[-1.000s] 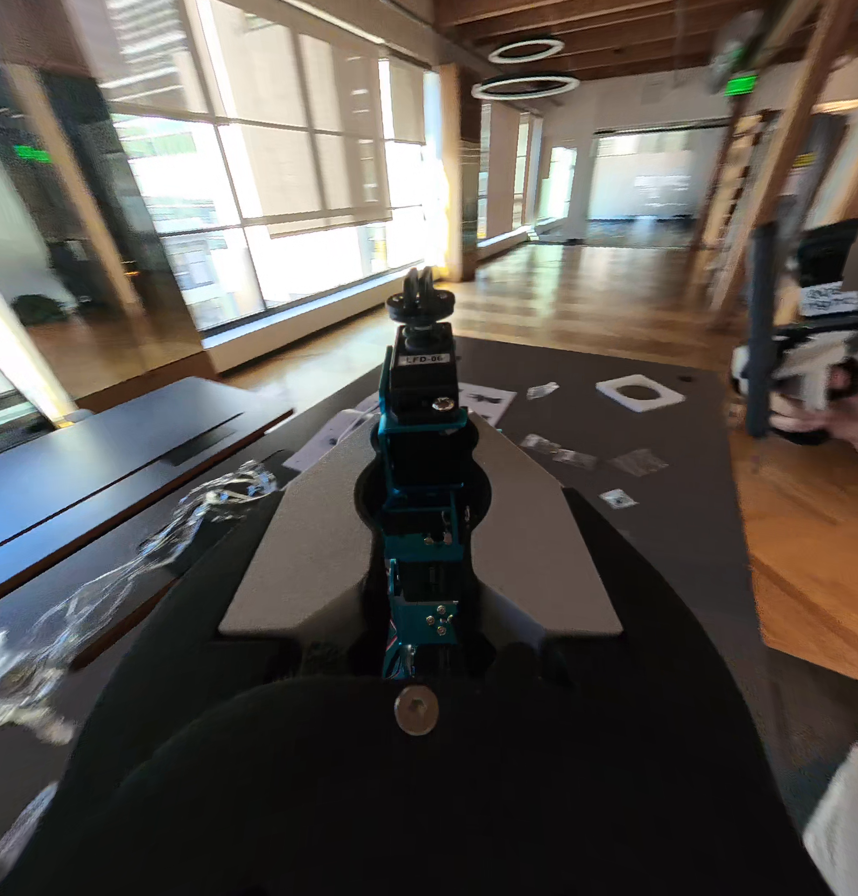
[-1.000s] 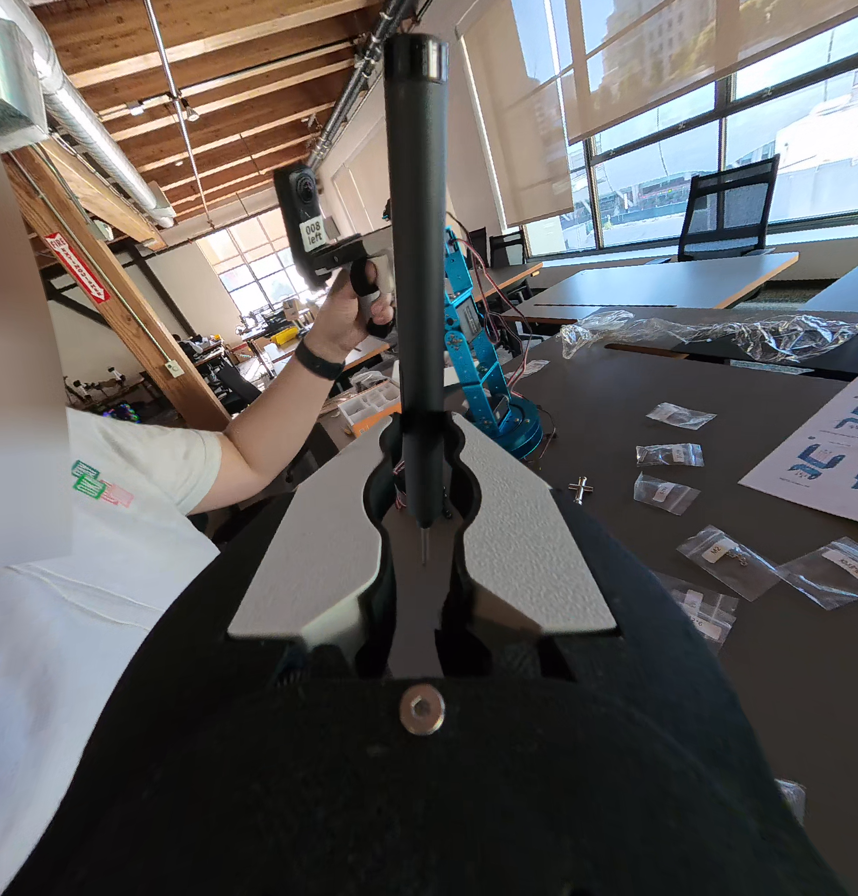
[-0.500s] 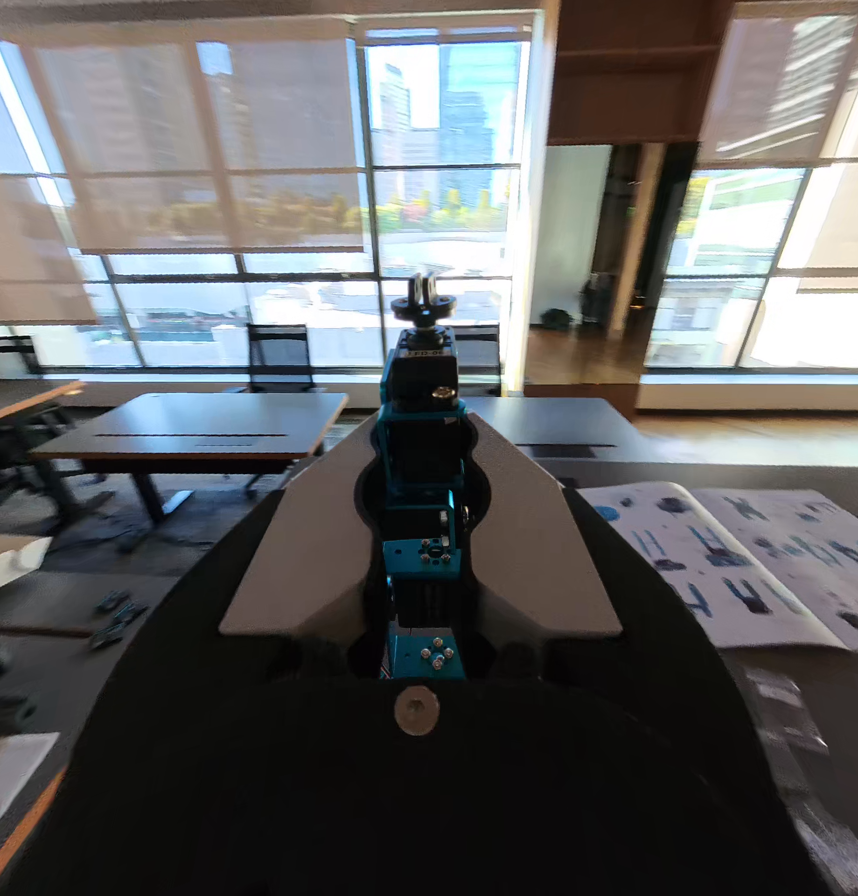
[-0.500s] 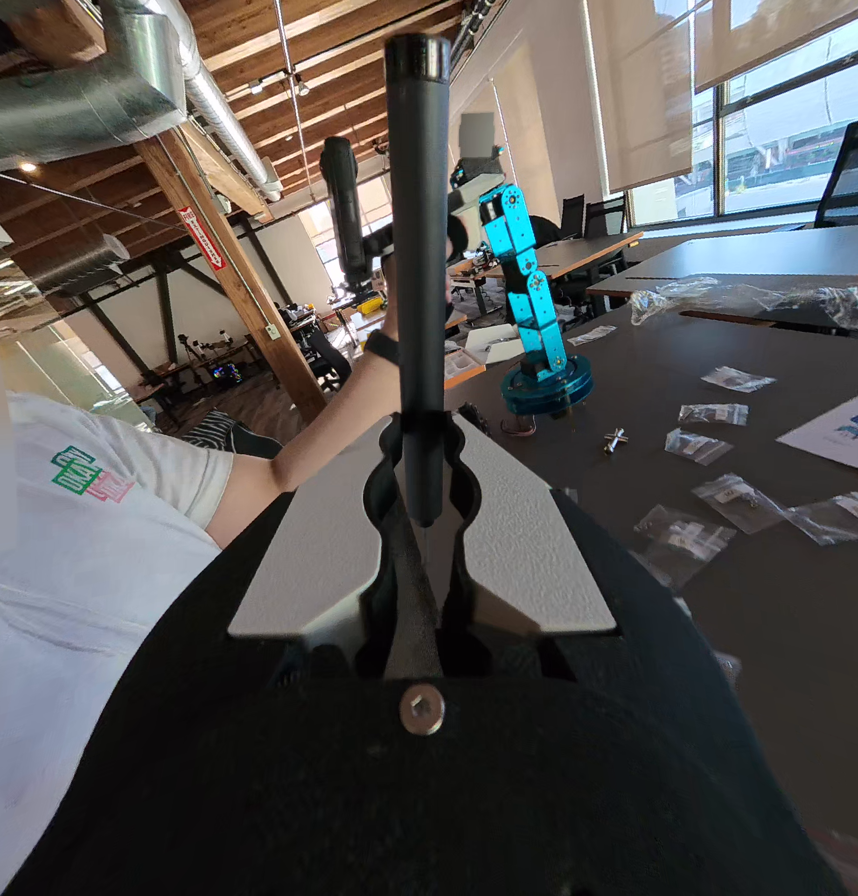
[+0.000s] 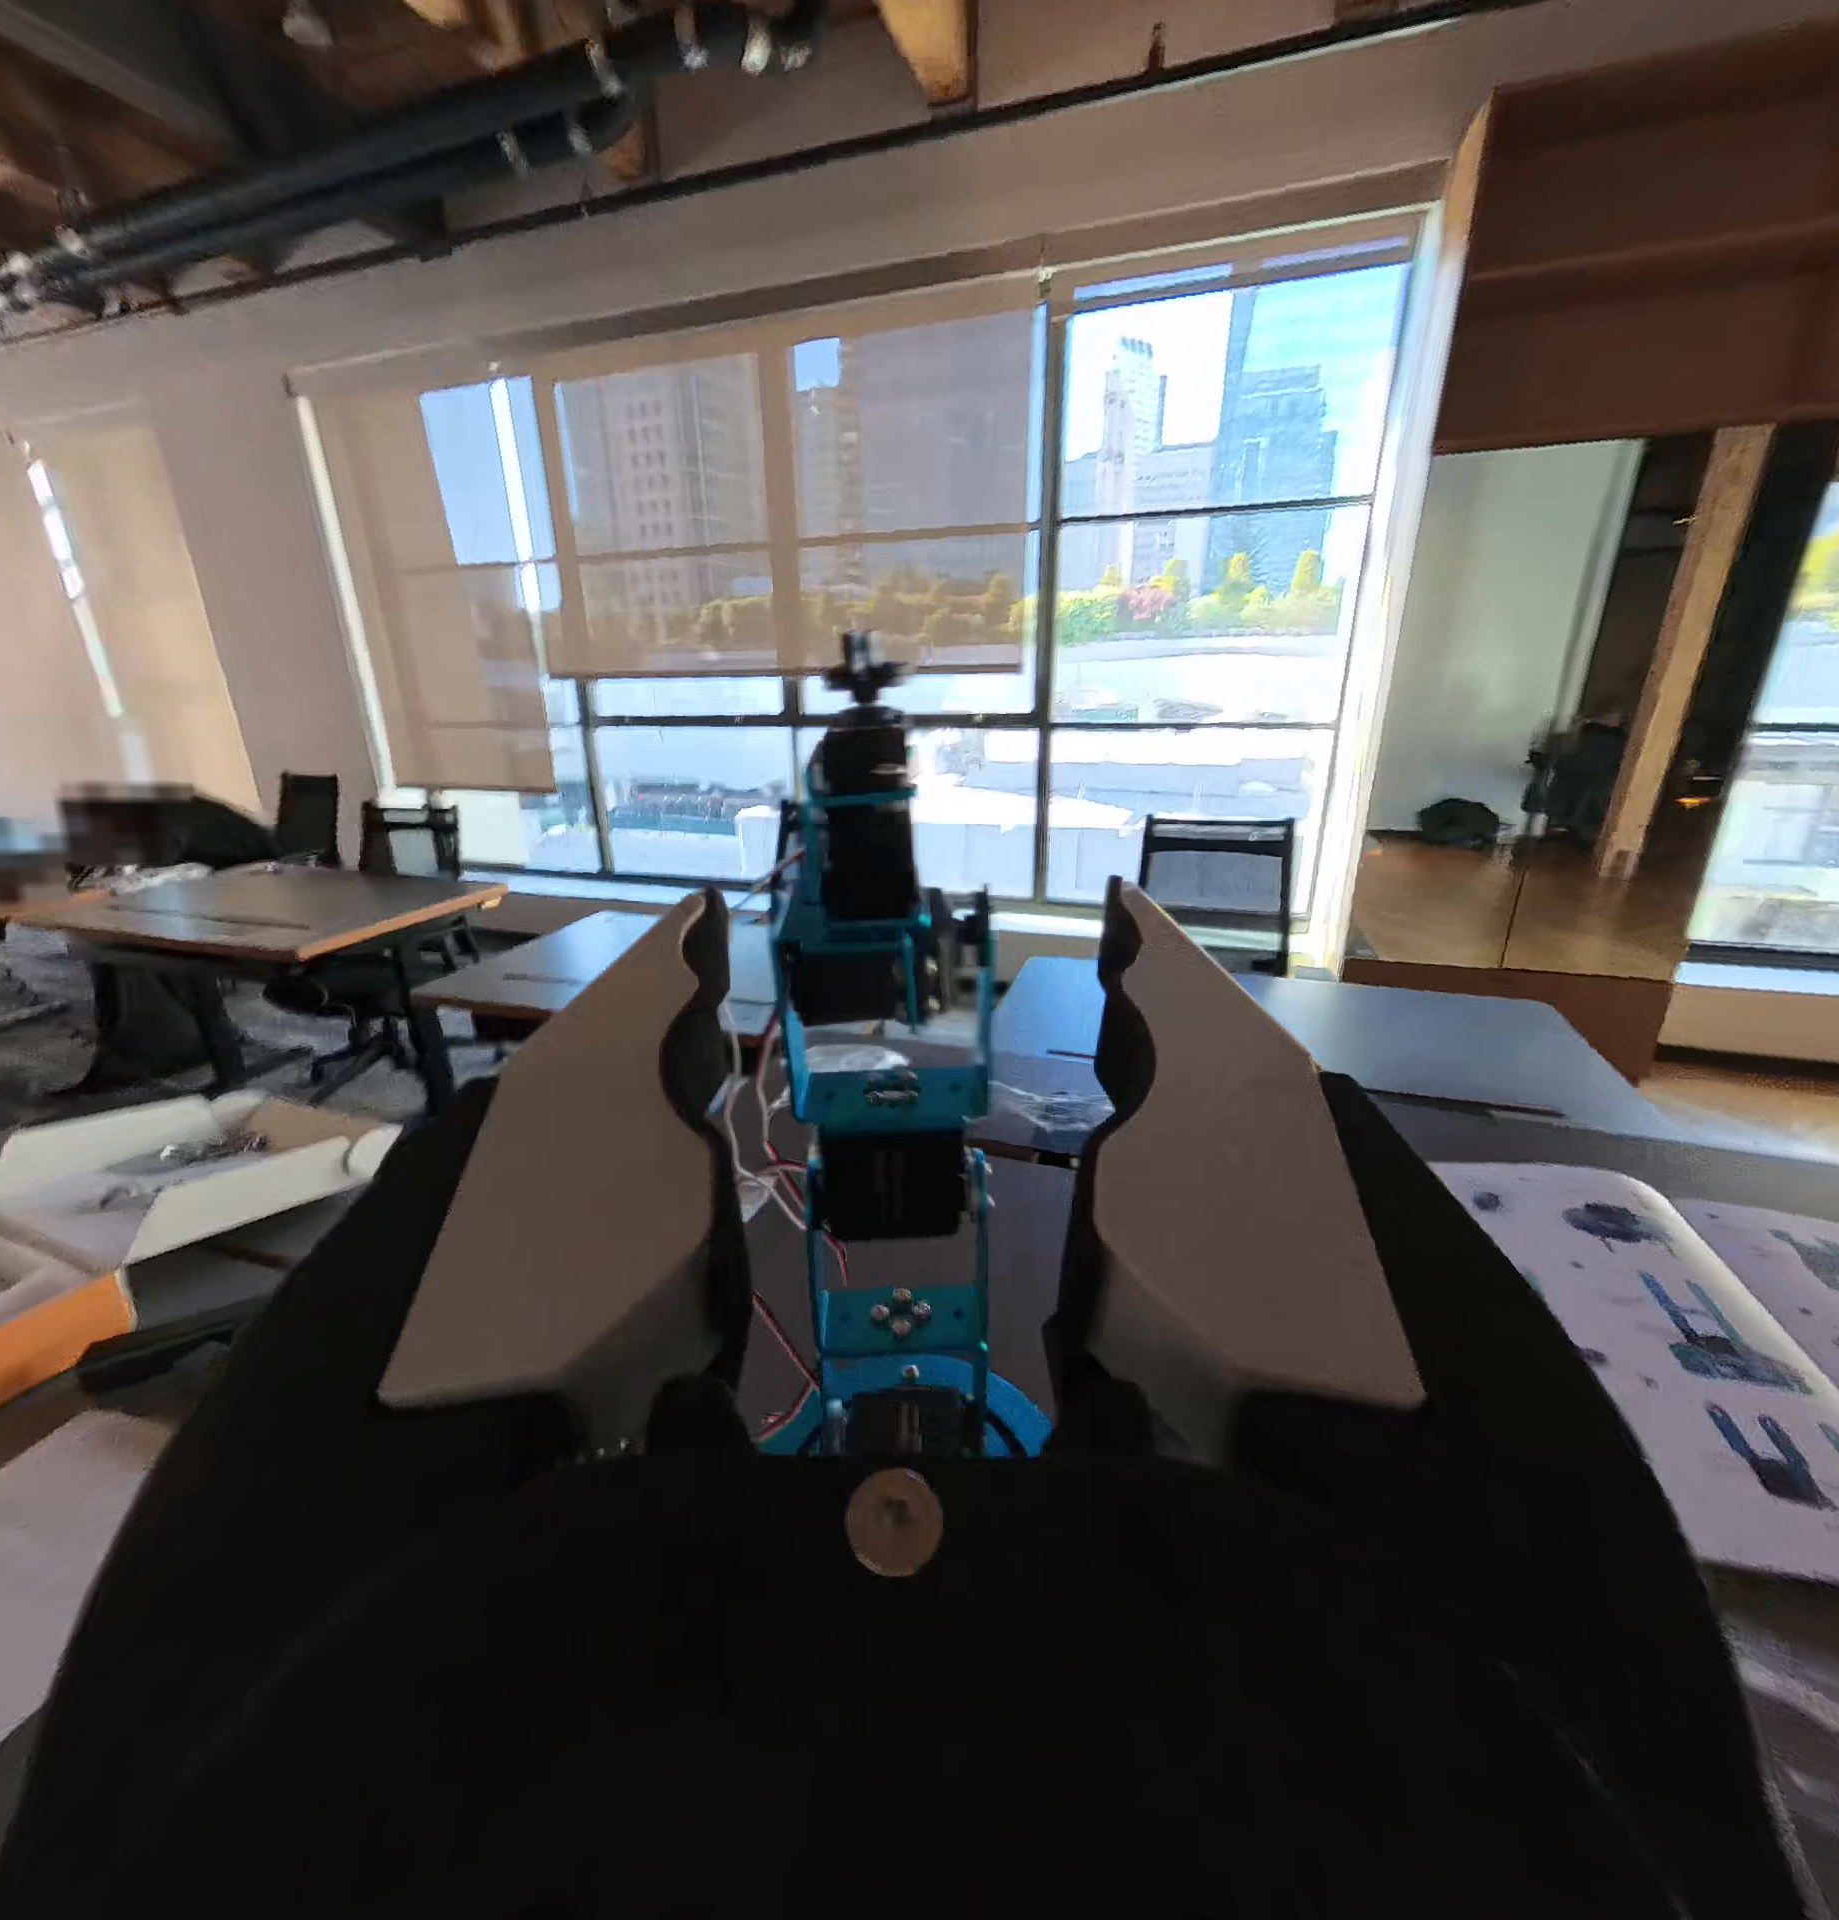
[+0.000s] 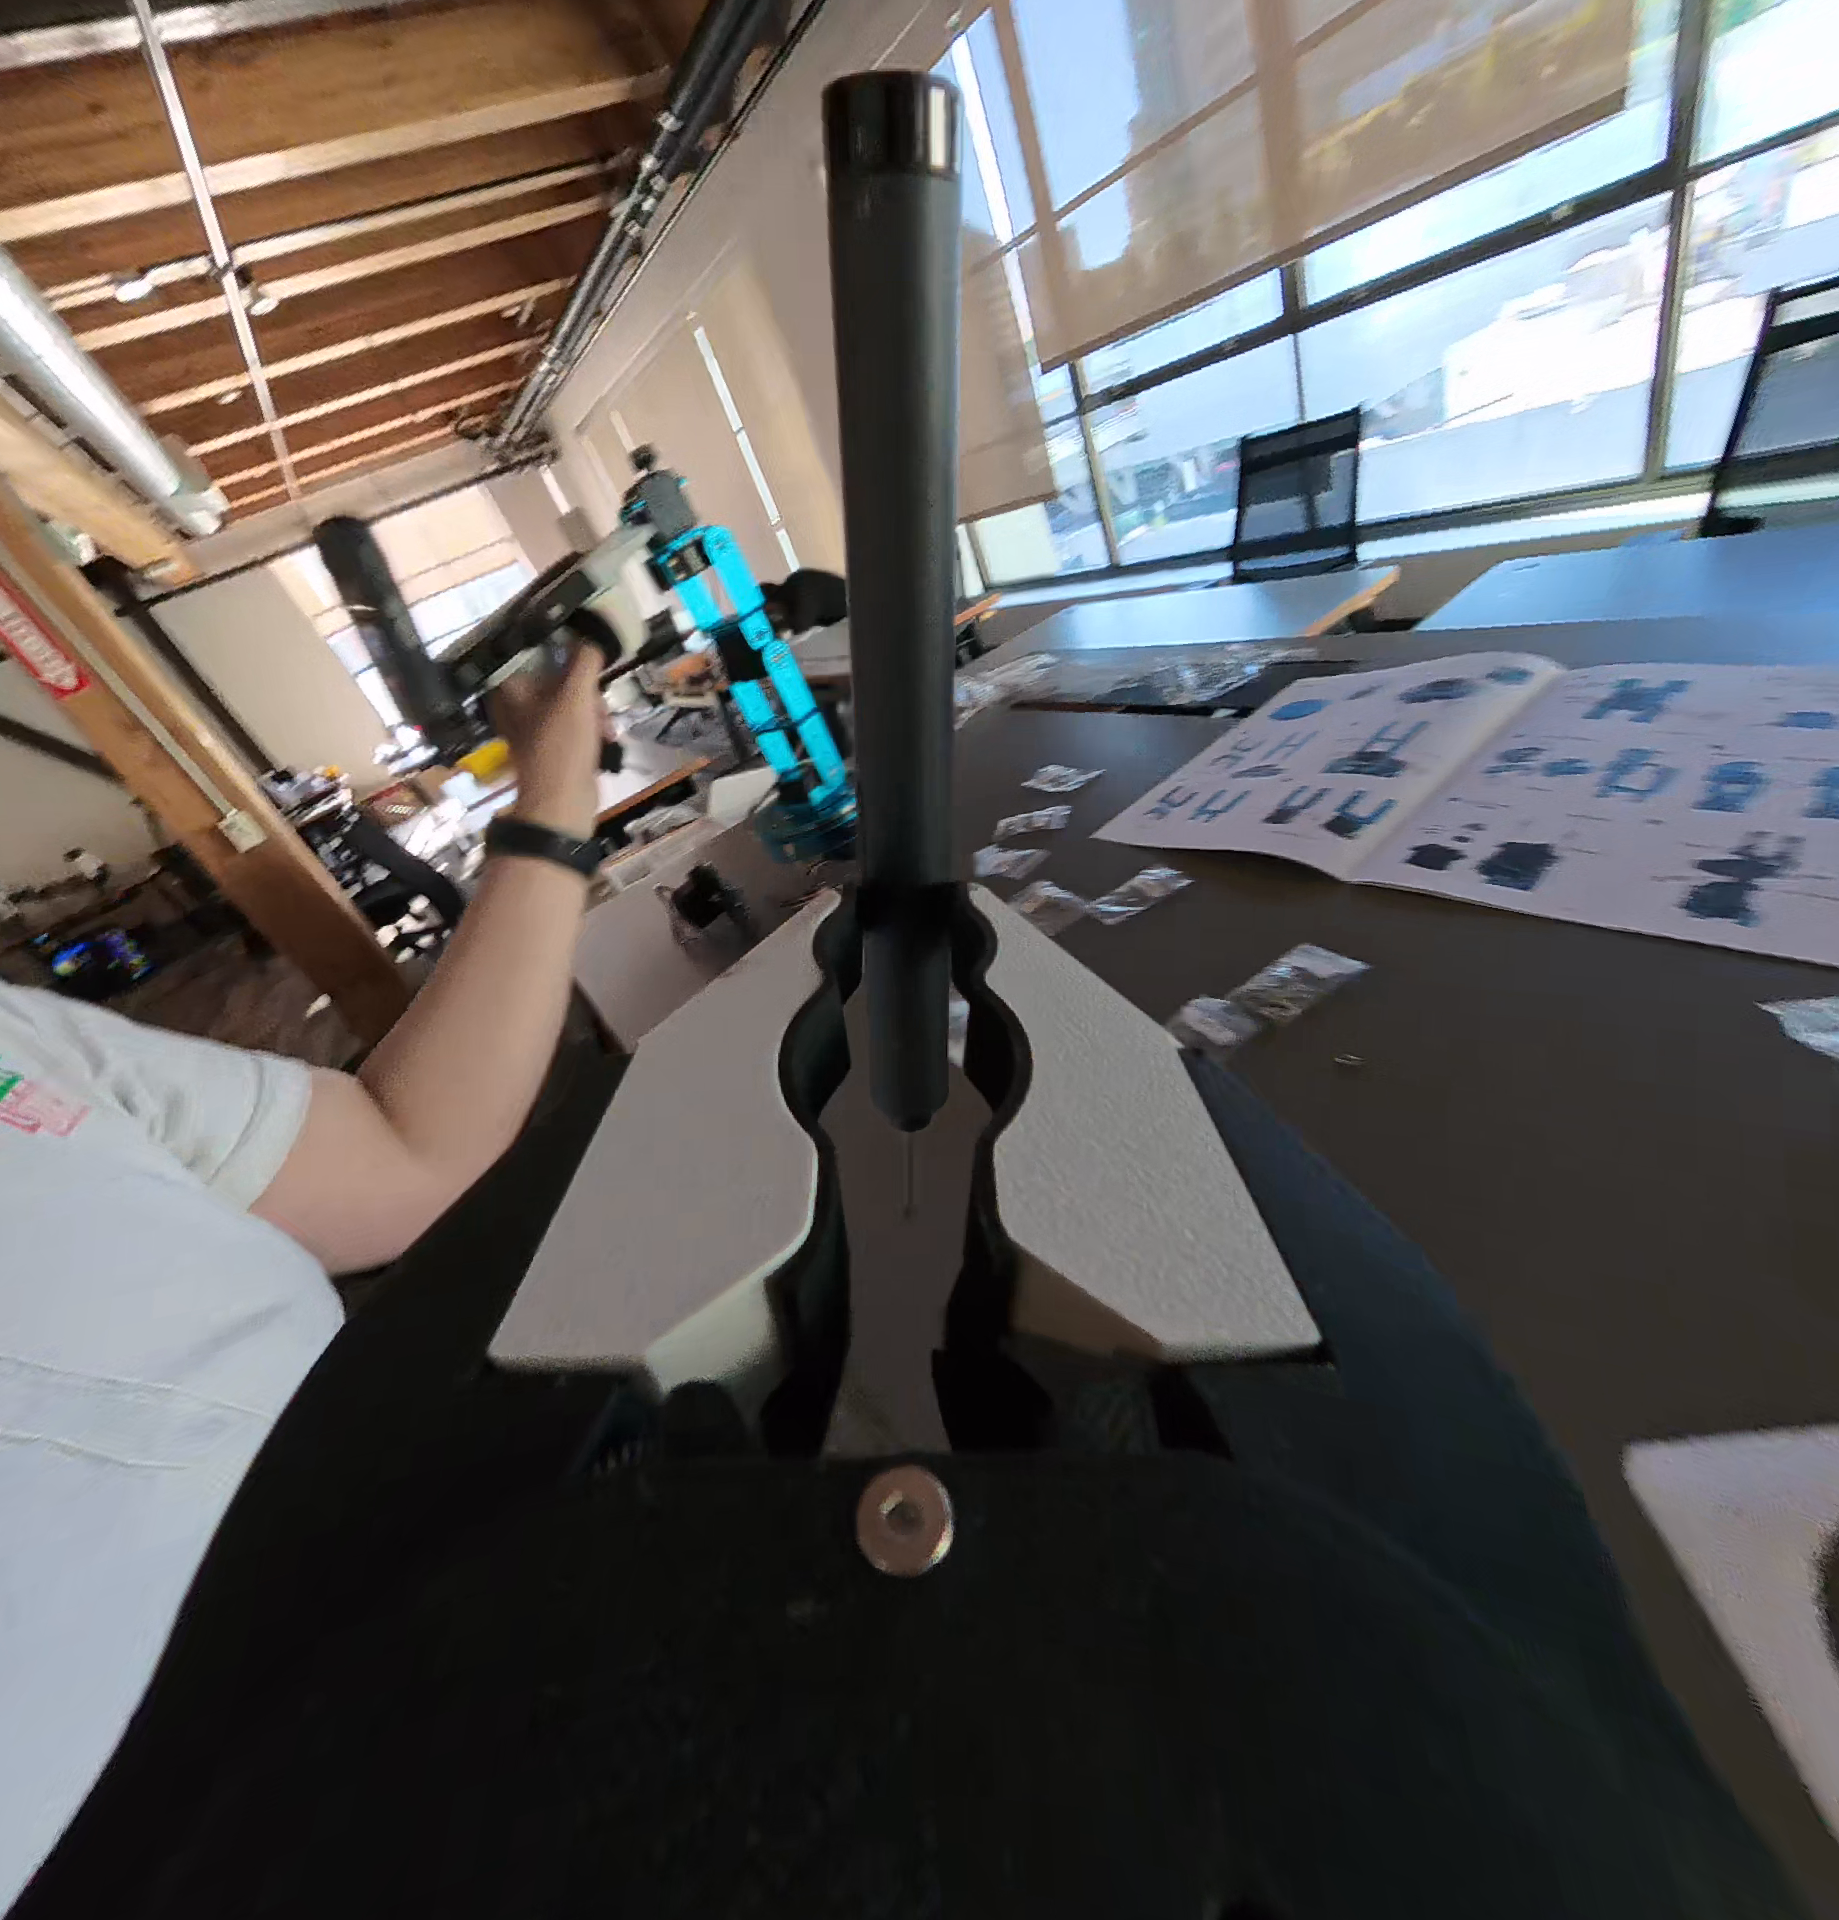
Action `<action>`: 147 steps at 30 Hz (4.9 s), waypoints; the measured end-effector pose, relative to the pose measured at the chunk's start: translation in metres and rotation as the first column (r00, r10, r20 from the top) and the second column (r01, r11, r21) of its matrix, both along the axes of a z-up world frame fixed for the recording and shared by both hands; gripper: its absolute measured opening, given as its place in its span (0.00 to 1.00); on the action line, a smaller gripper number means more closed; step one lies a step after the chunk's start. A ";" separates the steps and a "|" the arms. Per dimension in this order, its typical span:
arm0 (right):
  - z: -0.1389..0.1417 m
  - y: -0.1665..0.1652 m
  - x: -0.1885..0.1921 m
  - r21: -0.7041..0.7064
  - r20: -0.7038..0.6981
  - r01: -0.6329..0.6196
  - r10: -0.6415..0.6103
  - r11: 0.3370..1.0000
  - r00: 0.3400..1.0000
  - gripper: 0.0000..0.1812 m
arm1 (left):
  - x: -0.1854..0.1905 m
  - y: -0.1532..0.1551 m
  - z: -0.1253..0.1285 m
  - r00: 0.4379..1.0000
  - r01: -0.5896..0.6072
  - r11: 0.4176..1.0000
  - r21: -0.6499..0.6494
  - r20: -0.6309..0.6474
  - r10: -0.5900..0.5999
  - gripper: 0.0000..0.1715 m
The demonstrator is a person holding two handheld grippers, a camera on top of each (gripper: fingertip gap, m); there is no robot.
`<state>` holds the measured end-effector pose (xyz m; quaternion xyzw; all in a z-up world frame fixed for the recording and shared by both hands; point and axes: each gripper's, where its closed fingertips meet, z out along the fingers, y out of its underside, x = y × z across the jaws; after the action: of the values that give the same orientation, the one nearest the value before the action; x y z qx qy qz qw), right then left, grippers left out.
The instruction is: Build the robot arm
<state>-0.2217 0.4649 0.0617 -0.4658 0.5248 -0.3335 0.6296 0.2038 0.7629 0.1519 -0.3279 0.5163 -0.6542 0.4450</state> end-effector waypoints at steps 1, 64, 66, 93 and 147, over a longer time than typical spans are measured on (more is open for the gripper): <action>-0.002 -0.015 -0.007 0.008 0.006 0.044 -0.044 0.999 0.999 0.08 | -0.020 -0.010 -0.003 0.996 0.080 0.997 0.013 0.025 -0.080 0.39; -0.055 -0.290 -0.105 0.104 0.087 -0.274 0.266 0.956 0.960 0.08 | -0.454 -0.502 -0.312 0.309 0.919 -0.049 0.391 -0.793 -0.525 0.00; -0.057 -0.289 -0.102 0.109 0.085 -0.275 0.267 0.955 0.960 0.08 | -0.454 -0.502 -0.310 0.285 0.936 -0.027 0.351 -0.800 -0.527 0.00; -0.107 -0.198 -0.006 -0.074 -0.074 -0.376 0.371 0.924 0.926 0.08 | -0.432 -0.398 -0.251 -0.107 0.947 0.156 -0.282 -0.730 -0.675 0.00; -0.096 -0.202 -0.005 -0.125 -0.010 -0.319 0.320 0.939 0.947 0.08 | -0.453 -0.415 -0.235 -0.065 0.977 0.091 -0.195 -0.672 -0.737 0.10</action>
<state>-0.2266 0.2625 -0.0344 -0.5818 0.4170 -0.2616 0.6475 -0.2491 0.3481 -0.0831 -0.0183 0.8191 -0.5187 -0.2442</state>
